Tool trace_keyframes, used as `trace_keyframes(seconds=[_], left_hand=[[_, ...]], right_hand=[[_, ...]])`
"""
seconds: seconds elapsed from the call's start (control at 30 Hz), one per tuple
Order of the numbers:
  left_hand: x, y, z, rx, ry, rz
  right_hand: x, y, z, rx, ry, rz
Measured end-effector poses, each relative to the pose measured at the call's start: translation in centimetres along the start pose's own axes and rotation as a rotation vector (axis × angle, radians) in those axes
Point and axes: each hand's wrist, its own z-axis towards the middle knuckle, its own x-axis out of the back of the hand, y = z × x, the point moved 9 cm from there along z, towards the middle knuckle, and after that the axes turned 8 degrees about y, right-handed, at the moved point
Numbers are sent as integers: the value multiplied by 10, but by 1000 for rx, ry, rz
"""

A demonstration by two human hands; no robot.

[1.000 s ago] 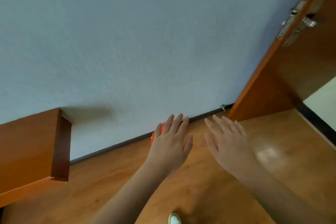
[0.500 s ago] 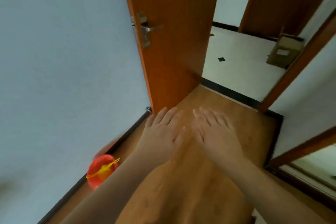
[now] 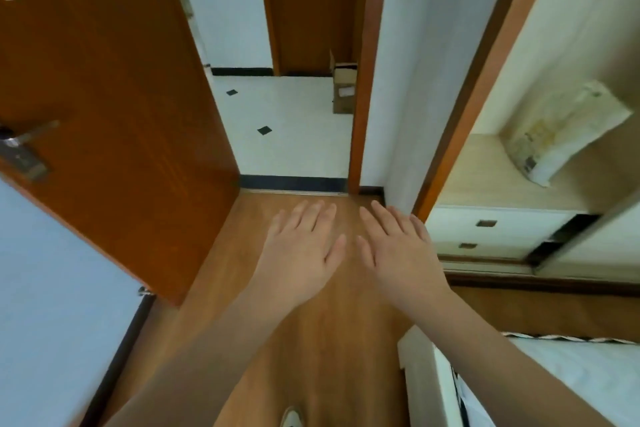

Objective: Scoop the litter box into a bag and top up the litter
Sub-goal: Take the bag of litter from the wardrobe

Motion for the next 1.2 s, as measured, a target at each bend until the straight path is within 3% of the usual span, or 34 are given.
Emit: trace_keyframes(seconds=[0.5,0.93,1.2], left_hand=[[-21,79,151,-603,19,-23],[-36,194,224,-916,41,-143],[-48,273,269,-1015,57,-87]], right_hand=[[24,103,44,-505,65,-148],[38,199,35,-787,174,-259],[22,297,32,-875,116,-265]])
